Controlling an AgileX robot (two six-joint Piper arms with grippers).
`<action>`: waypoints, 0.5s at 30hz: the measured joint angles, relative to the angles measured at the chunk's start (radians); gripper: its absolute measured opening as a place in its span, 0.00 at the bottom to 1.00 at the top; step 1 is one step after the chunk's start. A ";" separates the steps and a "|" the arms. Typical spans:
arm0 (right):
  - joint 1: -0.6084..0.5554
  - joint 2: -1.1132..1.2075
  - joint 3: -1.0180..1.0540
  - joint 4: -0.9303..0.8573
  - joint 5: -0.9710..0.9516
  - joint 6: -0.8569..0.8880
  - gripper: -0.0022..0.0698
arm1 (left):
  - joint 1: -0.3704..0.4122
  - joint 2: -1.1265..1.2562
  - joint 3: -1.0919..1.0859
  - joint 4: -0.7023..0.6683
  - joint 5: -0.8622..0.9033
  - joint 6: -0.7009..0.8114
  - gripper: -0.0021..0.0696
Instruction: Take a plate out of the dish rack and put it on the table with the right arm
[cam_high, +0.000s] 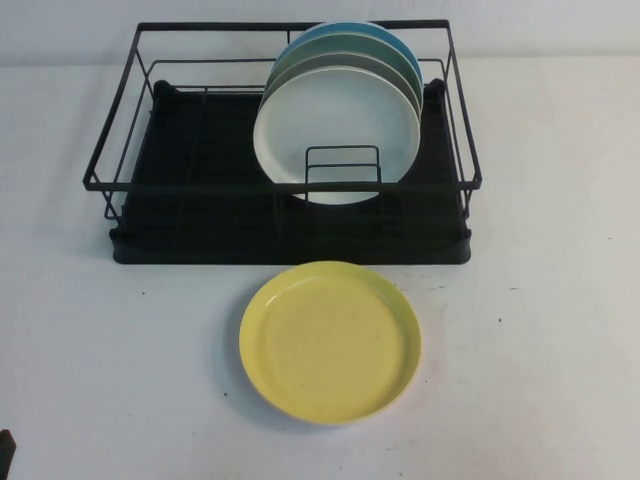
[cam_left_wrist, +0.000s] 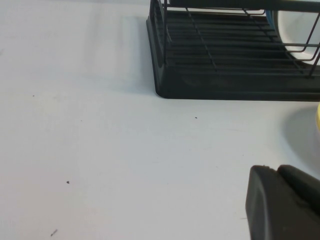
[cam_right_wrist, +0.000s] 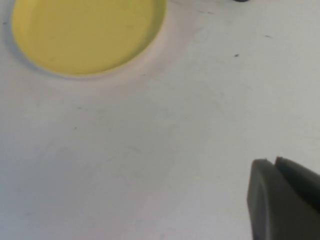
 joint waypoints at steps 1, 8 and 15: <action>-0.011 -0.015 0.049 -0.029 -0.059 -0.002 0.00 | 0.000 0.000 0.000 0.000 0.000 0.000 0.02; -0.324 -0.163 0.386 -0.102 -0.507 -0.008 0.00 | 0.000 0.000 0.000 0.000 0.000 0.000 0.02; -0.492 -0.409 0.598 -0.065 -0.719 -0.010 0.00 | 0.000 0.000 0.000 0.000 0.000 0.000 0.02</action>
